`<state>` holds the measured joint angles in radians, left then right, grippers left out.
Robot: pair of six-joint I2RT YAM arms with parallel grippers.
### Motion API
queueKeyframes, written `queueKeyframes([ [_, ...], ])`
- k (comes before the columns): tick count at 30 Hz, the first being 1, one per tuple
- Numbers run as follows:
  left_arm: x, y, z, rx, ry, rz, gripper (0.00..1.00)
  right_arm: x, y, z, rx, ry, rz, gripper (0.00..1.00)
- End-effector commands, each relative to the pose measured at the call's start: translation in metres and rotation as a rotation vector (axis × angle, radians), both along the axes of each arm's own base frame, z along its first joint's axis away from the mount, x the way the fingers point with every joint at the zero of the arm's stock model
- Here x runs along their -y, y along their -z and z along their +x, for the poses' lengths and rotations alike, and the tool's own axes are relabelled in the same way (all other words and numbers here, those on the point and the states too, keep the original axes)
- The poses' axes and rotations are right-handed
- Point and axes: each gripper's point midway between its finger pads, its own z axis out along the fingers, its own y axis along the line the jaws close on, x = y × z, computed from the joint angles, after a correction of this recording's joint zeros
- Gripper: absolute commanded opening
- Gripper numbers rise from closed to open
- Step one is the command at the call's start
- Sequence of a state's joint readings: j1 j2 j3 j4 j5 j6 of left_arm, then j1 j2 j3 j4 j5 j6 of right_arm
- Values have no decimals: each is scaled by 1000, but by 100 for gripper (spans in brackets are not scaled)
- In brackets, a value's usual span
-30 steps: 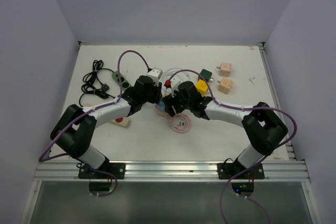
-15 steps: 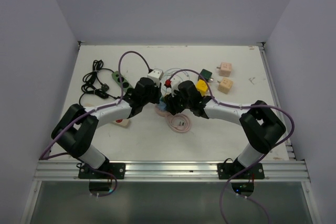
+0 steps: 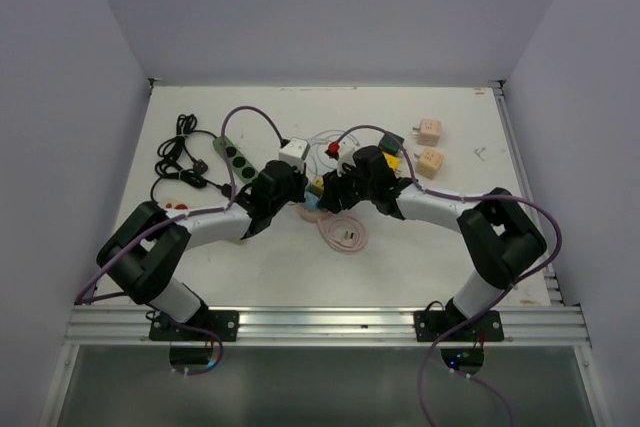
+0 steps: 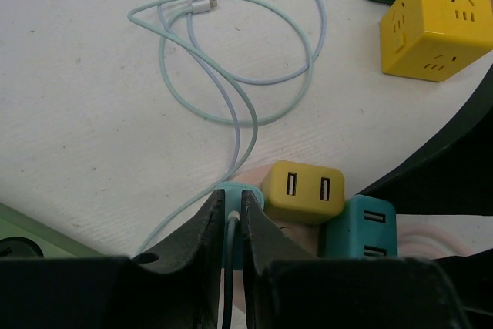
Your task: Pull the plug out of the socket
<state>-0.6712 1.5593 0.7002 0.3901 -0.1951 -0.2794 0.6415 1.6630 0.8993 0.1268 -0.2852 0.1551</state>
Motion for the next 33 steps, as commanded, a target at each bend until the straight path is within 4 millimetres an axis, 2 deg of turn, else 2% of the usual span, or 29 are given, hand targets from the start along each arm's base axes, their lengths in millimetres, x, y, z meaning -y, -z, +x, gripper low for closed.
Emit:
queueKeyframes([
  [1, -13, 59, -43, -173, 34, 121, 0, -5, -19, 18, 11, 46, 115, 11],
  [3, -13, 62, -43, -180, 34, 123, 0, -8, -20, 14, 25, 20, 116, 10],
  [7, -14, 66, -42, -190, 26, 135, 0, -12, -14, 5, 200, -14, -74, 8],
  [9, -13, 67, -41, -193, 25, 139, 0, -17, -17, 0, 263, -6, -109, 7],
  [13, -14, 72, -43, -210, 19, 147, 0, -15, -26, 3, 359, 17, -135, 3],
  [17, -13, 76, -43, -223, 22, 150, 0, -12, -34, 2, 415, 32, -93, 2],
  [20, -13, 77, -44, -225, 26, 150, 0, -16, -35, -2, 388, 19, -72, 4],
  [22, -15, 79, -45, -227, 20, 152, 0, -12, -35, 2, 341, 49, -31, 4],
  [23, -15, 77, -44, -223, 19, 150, 0, -22, -36, -6, 260, 8, 54, 4],
  [24, -16, 78, -46, -224, 18, 150, 0, -11, -36, 7, 220, 40, 90, 4],
  [26, -16, 76, -46, -217, 16, 138, 0, -8, -37, 14, 125, 66, 202, 3],
  [27, -18, 80, -50, -225, 21, 143, 0, 2, -38, 23, 96, 83, 242, 3],
  [29, -23, 83, -52, -226, 8, 156, 0, 9, -39, 29, 70, 109, 272, 3],
  [33, -22, 82, -50, -221, 9, 158, 0, 6, -39, 24, 74, 83, 262, 3],
])
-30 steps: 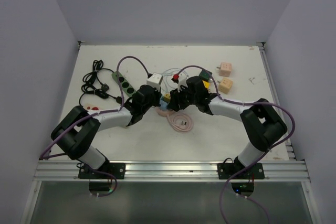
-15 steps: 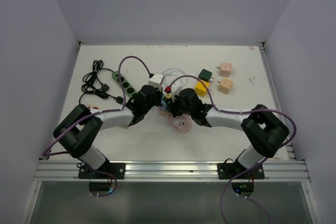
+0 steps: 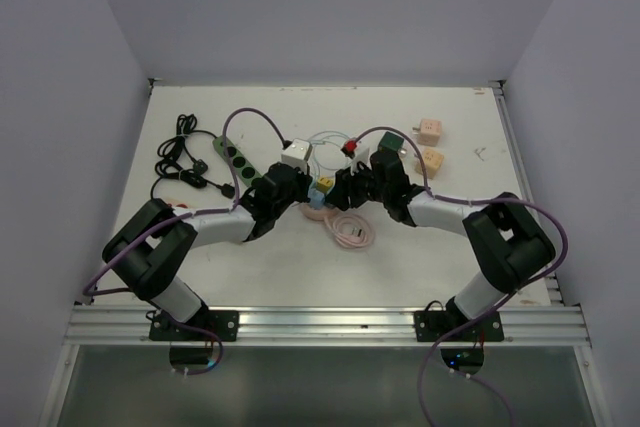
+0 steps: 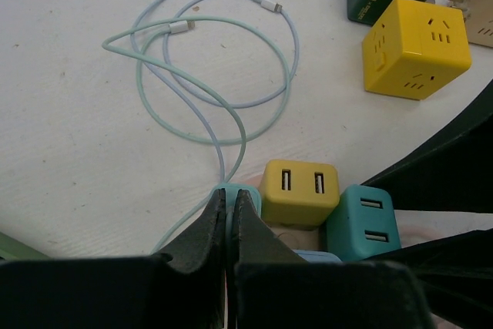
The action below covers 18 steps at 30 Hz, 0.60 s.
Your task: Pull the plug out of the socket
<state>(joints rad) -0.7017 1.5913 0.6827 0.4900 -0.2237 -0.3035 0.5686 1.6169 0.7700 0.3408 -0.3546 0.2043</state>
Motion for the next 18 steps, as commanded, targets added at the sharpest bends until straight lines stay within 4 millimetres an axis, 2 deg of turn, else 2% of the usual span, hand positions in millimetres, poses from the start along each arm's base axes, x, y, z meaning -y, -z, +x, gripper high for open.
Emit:
queueKeyframes([
  [1, -34, 83, -51, -260, 20, 201, 0, -9, -28, 13, 41, 29, 107, 3],
  [3, -34, 83, -50, -259, 19, 202, 0, -16, -25, 3, 58, 2, 55, 3],
  [4, -34, 84, -50, -263, 20, 204, 0, -14, -25, 8, 116, 21, -9, 3],
  [5, -33, 84, -49, -262, 20, 203, 0, -25, -22, -7, 137, -15, -57, 3],
  [6, -33, 84, -49, -262, 18, 203, 0, -28, -22, -11, 171, -21, -100, 4],
  [7, -33, 86, -50, -268, 20, 208, 0, -23, -27, -4, 250, 23, -179, 4],
  [8, -33, 87, -50, -271, 21, 210, 0, -32, -25, -18, 273, -6, -211, 4],
  [14, -31, 93, -49, -287, 26, 214, 0, -21, -46, -20, 431, 67, -265, 4],
  [18, -31, 95, -49, -293, 25, 222, 0, -17, -52, -19, 457, 84, -259, 3],
])
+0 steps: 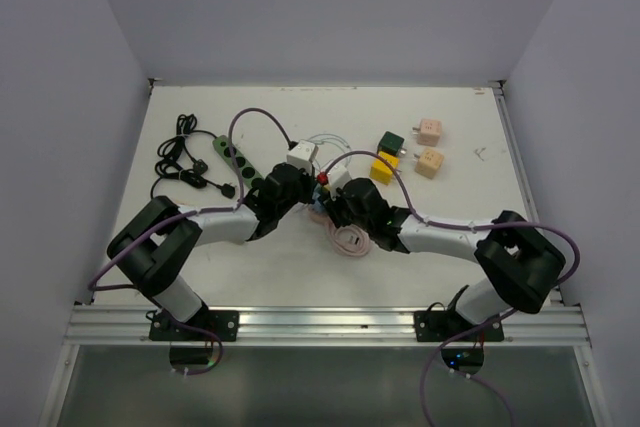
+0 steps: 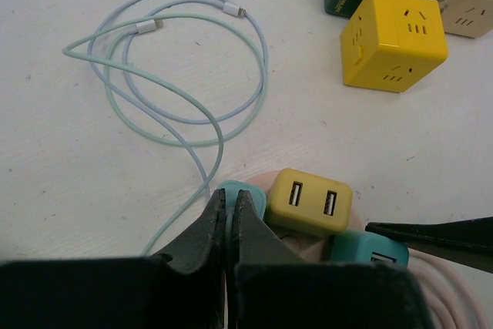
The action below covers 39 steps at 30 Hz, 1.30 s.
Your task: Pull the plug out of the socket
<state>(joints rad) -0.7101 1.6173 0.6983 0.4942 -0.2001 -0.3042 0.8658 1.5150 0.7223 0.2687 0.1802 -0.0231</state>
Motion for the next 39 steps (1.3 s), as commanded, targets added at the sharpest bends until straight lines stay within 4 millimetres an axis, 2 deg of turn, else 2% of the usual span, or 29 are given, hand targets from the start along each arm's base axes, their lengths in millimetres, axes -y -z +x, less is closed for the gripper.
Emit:
queueKeyframes([
  [1, -40, 91, -48, -279, 0, 231, 0, -13, -50, 9, 140, 2, 103, 4],
  [2, -40, 91, -48, -279, -1, 232, 0, -10, -50, 13, 125, 19, 116, 4],
  [4, -40, 89, -47, -271, 0, 227, 0, -17, -47, 8, 17, -14, 221, 6],
  [5, -40, 90, -48, -273, 1, 227, 0, -7, -46, 20, -17, 13, 266, 6],
  [6, -41, 90, -49, -272, 0, 228, 0, -10, -44, 17, -66, -18, 312, 6],
  [7, -42, 89, -49, -270, -2, 226, 0, -3, -44, 25, -105, 15, 369, 6],
  [11, -42, 87, -49, -265, -1, 225, 0, -7, -38, 24, -180, -19, 400, 7],
  [15, -42, 86, -48, -260, -1, 228, 0, -13, -39, 19, -172, -45, 379, 7],
  [18, -42, 85, -48, -257, -3, 227, 0, -19, -38, 9, -66, -71, 215, 7],
  [19, -42, 84, -48, -256, -2, 229, 0, -27, -40, 0, -49, -87, 180, 6],
  [21, -43, 82, -46, -250, -7, 229, 0, -23, -41, 3, -7, -50, 146, 7],
  [26, -46, 79, -46, -241, -16, 236, 0, -11, -47, 4, 38, 9, 165, 9],
  [33, -46, 73, -46, -223, -14, 224, 0, -11, -53, 11, -33, 69, 269, 11],
  [36, -46, 70, -46, -218, -15, 219, 0, 1, -56, 16, -55, 124, 318, 11],
  [37, -46, 70, -47, -220, -14, 219, 0, 10, -57, 15, -62, 143, 341, 11],
  [39, -47, 68, -47, -215, -13, 216, 0, 34, -55, 25, -96, 216, 399, 12],
])
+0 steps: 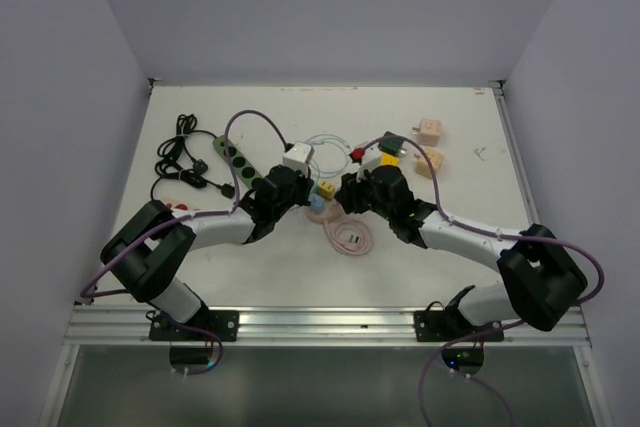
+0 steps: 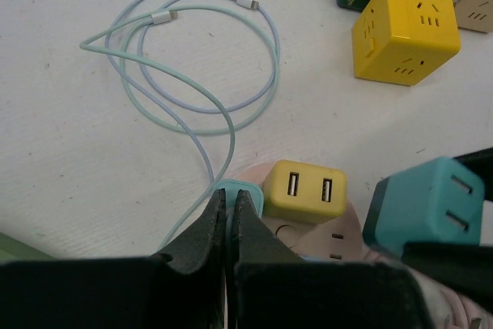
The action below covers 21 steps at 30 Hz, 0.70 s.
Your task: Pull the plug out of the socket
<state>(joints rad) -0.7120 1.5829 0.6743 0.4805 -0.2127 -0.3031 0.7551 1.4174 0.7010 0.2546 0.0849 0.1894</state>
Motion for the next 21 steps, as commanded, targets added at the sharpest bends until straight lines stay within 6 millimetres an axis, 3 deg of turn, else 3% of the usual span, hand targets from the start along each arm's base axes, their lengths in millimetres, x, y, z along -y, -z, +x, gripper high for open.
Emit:
queueKeyframes([
  [1, -40, 69, -42, -216, -10, 202, 2, 40, -27, 20, -20, 175, 219, 12],
  [3, -39, 65, -41, -205, -9, 189, 5, 64, -21, 24, -36, 254, 238, 12],
  [4, -39, 63, -41, -199, -9, 184, 7, 86, -10, 26, -66, 332, 249, 13],
  [6, -37, 59, -41, -190, -5, 170, 9, 111, -12, 30, -63, 434, 267, 15],
  [13, -41, 53, -41, -177, -8, 175, 15, 207, 13, 42, -178, 851, 320, 18],
  [15, -41, 52, -42, -176, -4, 171, 15, 222, 28, 45, -251, 925, 332, 19],
  [17, -41, 53, -42, -177, -6, 172, 17, 236, 29, 54, -299, 966, 359, 20],
  [18, -41, 53, -43, -179, -6, 174, 17, 238, 42, 57, -349, 976, 356, 21],
  [21, -42, 53, -43, -180, -5, 176, 19, 239, 43, 73, -403, 960, 383, 20],
])
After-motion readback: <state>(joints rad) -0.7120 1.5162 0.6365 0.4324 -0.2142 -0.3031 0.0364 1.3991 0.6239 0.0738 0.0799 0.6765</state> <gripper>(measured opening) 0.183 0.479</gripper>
